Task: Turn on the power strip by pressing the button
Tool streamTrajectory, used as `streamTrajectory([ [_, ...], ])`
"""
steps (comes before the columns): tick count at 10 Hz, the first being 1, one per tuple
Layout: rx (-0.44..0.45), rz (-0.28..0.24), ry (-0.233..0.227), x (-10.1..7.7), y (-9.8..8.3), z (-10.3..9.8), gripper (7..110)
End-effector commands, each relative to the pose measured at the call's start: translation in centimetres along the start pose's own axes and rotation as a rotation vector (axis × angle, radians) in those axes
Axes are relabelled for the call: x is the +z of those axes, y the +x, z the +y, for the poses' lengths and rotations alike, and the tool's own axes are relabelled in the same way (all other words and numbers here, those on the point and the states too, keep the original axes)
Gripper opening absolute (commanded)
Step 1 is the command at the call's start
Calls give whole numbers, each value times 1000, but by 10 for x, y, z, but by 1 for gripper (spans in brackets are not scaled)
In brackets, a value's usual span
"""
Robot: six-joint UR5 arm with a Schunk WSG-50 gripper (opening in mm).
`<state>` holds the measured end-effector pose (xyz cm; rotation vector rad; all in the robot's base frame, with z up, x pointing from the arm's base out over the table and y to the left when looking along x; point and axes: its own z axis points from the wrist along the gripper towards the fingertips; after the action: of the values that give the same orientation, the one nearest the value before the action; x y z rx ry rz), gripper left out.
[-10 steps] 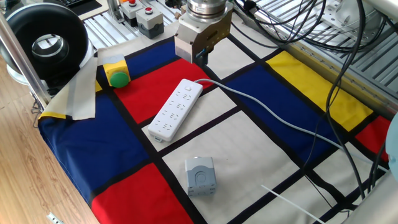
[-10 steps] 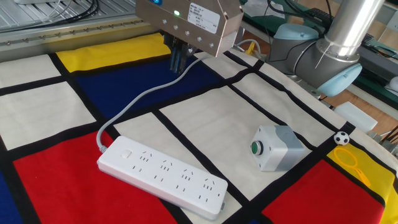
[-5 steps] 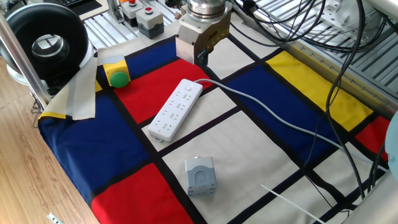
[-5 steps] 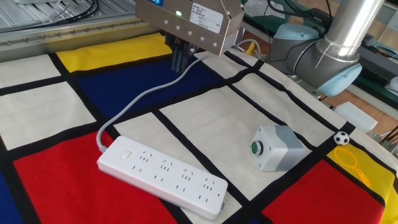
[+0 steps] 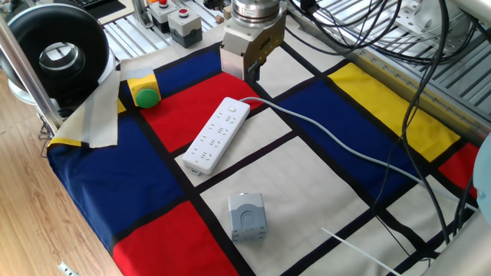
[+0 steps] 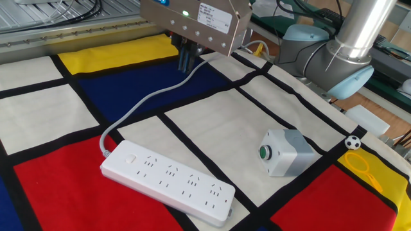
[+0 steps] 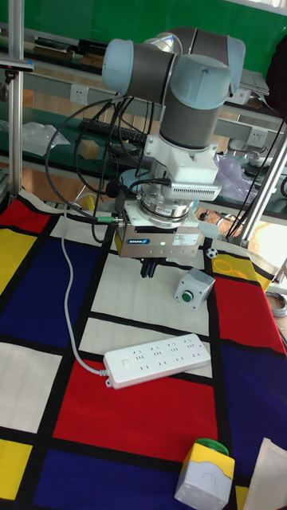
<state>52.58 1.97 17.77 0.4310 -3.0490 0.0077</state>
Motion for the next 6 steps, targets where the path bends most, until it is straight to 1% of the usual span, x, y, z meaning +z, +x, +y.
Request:
streamTrajectory([
  [1,-13,13,0,4,-1,-2,7],
  [4,-30,2,1,27,-20,-13,7],
  [6,-50,-1,6,36,-37,-29,7],
])
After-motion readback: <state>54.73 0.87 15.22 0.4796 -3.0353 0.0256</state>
